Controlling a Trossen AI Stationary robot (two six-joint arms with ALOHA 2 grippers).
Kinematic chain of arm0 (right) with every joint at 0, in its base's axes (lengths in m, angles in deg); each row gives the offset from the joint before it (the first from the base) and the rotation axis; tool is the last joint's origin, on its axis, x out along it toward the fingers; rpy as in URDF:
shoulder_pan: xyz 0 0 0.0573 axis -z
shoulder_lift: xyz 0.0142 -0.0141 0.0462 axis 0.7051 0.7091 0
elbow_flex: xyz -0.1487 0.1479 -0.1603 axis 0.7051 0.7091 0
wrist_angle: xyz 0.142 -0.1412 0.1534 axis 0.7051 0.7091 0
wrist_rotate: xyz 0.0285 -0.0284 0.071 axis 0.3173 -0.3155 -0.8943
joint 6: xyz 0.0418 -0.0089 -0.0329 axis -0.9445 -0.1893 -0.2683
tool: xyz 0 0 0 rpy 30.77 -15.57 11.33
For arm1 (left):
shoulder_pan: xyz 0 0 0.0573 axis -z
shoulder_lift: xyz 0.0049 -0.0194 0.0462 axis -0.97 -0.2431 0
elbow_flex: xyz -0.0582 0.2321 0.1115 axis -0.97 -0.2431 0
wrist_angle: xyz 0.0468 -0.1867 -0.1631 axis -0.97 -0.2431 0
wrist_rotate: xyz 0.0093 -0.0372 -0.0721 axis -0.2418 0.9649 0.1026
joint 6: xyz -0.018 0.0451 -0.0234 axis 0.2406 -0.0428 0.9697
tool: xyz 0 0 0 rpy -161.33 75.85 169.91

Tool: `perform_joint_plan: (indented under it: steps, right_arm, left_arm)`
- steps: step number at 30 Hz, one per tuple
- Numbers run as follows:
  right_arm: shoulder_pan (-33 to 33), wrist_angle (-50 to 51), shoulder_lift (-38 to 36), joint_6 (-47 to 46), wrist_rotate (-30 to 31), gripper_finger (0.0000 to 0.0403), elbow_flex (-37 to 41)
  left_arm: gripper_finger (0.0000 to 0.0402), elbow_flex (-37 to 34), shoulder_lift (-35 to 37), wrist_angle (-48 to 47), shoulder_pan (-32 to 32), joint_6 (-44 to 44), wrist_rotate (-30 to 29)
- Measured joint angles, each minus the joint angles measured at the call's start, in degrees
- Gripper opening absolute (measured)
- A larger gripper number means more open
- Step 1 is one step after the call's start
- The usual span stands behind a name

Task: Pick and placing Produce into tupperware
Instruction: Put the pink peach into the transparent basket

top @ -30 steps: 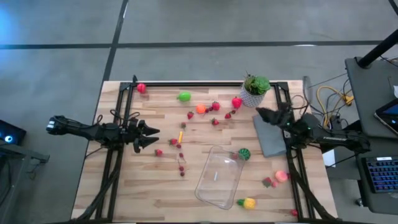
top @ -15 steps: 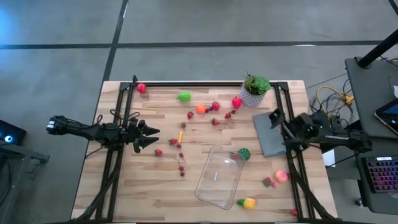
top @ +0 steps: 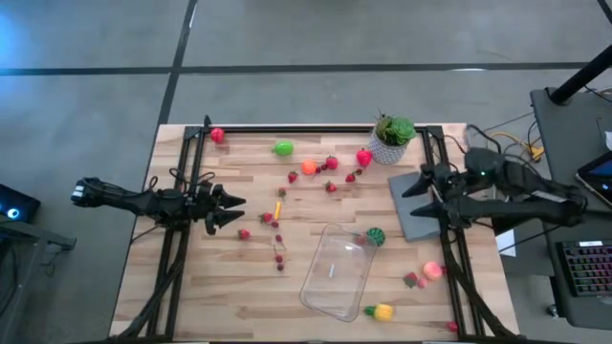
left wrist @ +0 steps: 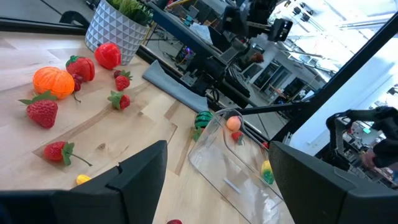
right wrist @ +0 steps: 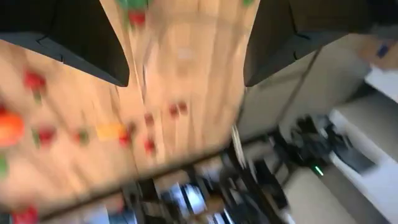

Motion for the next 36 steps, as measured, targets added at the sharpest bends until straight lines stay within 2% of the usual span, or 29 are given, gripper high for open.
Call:
perform_joint_plan:
  steps: [5, 12, 17, 24, 27, 31, 36]
  right_arm:
    - [0.0, 19.12, 8.43, 3.31, -0.92, 0.0313, -7.47]
    - [0.0, 34.26, 17.23, -10.75, -1.57, 0.0308, -11.27]
    - [0.0, 43.74, 20.42, -12.68, -1.62, 0.0306, -10.87]
    - [0.0, 44.42, 22.32, -30.78, -1.63, 0.031, -8.05]
    - [0.0, 44.41, 22.42, -37.07, -3.55, 0.0307, -5.9]
    - [-1.52, 44.43, 22.4, -38.32, -8.3, 0.0307, -1.27]
    - [-6.34, 41.08, 23.24, -40.76, -7.53, 0.0312, -1.19]
  left_arm:
    - [0.0267, 0.0, 0.0, 0.0, 0.0, 0.0, 0.0]
    - [0.0267, 0.0, 0.0, 0.0, -0.01, 0.0, 0.0]
    - [0.0267, 0.0, 0.0, 0.0, -0.01, 0.0, 0.0]
    - [0.0267, 0.0, 0.0, 0.0, -0.01, 0.0, 0.0]
    - [0.0267, 0.0, 0.0, 0.0, -0.01, 0.0, 0.0]
    - [0.0267, 0.0, 0.0, 0.0, -0.01, 0.0, -0.01]
    - [0.0267, 0.0, 0.02, -0.02, 0.0, 0.0, -0.02]
